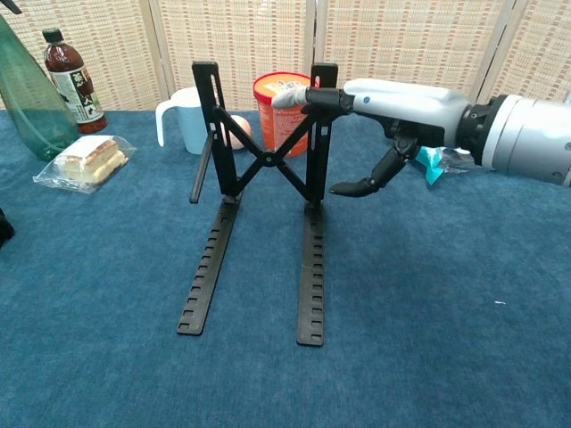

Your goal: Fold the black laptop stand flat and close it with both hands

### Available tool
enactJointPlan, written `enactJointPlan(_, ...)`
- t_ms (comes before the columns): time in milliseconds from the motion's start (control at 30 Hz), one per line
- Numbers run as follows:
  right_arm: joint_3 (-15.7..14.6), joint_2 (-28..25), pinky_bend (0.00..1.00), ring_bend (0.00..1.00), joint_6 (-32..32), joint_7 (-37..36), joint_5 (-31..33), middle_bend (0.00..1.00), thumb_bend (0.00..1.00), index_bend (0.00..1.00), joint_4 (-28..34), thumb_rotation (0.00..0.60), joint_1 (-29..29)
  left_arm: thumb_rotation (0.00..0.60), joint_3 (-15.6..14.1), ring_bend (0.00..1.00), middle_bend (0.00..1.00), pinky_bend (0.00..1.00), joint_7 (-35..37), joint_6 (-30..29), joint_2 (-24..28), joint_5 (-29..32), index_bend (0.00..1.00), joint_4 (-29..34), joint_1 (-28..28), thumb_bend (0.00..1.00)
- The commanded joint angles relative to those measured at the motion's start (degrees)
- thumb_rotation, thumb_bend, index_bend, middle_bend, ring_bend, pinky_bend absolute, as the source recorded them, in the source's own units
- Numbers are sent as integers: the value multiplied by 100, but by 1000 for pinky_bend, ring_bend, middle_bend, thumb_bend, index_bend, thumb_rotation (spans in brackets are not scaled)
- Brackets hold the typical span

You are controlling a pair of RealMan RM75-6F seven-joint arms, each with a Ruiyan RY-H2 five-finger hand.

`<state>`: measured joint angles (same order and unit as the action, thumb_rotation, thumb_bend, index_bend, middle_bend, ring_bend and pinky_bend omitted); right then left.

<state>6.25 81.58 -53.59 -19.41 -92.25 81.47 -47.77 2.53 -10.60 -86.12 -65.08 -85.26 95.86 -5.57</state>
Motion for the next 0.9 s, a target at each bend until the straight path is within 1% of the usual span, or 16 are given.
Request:
enactJointPlan(33,61,11,34,0,76,-64,124,22,207,0,-113,600,-53,600,0,95,139,60,-11,-10,9,3,148,17,9,311)
enactJointPlan(267,118,89,34,0,229,-117,397,22,206,0,-423,600,-118,600,9,95,139,60,-16,-31,1,12,148,34,26,311)
enactJointPlan(433,110,93,34,0,200,-191,415,22,206,0,-473,600,-128,600,12,95,139,60,-17,-24,2,19,148,35,28,310)
enactJointPlan(567,-66,-87,34,0,14,-302,201,22,206,0,-232,600,-26,600,7,95,139,59,-21,-33,-4,23,148,36,42,311)
enactJointPlan(767,-461,-409,34,0,-131,-347,-96,33,206,0,142,600,171,600,8,95,139,60,-14,-33,-9,41,148,27,56,311)
enactJointPlan(900,-581,-380,34,0,-4,-471,-142,37,207,0,108,600,145,600,22,95,139,60,-18,-20,-14,29,148,32,36,311)
